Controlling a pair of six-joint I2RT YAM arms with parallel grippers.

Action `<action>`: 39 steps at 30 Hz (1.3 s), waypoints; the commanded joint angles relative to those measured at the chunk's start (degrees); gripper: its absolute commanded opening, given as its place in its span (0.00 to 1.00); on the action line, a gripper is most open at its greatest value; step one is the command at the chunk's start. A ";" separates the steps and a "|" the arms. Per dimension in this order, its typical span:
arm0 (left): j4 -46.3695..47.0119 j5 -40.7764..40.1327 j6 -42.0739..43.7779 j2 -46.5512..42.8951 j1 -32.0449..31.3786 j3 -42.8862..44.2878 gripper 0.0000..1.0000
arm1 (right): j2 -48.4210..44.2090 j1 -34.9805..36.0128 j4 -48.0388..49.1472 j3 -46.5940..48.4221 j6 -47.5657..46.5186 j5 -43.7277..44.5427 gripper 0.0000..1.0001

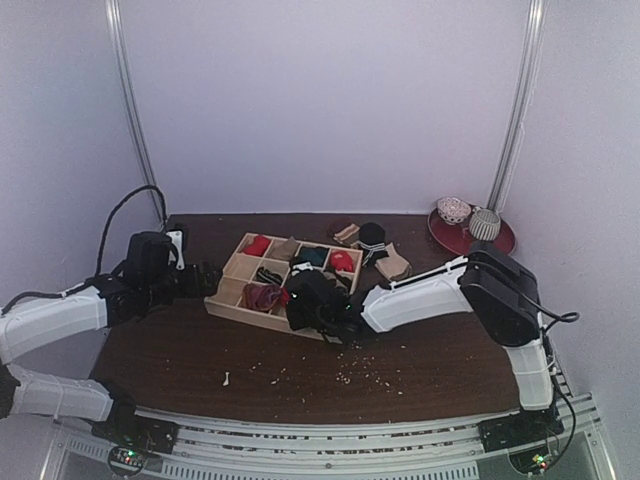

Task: Roll the socks
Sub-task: Move the storage box to the center of the board, then place a pair of socks in the storage box.

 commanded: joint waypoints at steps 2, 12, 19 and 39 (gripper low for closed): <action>3.89 2.09 -0.59 0.19 0.18 -0.37 0.98 | -0.85 -0.81 -24.62 -4.18 -9.33 -7.09 0.00; 4.08 2.27 -0.54 0.54 0.20 -0.16 0.98 | 1.52 -1.27 -31.11 4.38 -9.27 -11.20 0.00; 2.74 1.79 0.09 0.45 0.21 0.45 0.98 | 7.84 -1.11 -35.60 7.15 -7.01 -12.54 0.00; 3.01 2.12 0.27 2.04 0.20 0.59 0.98 | -4.59 -2.80 -27.90 5.37 -4.97 -11.51 0.45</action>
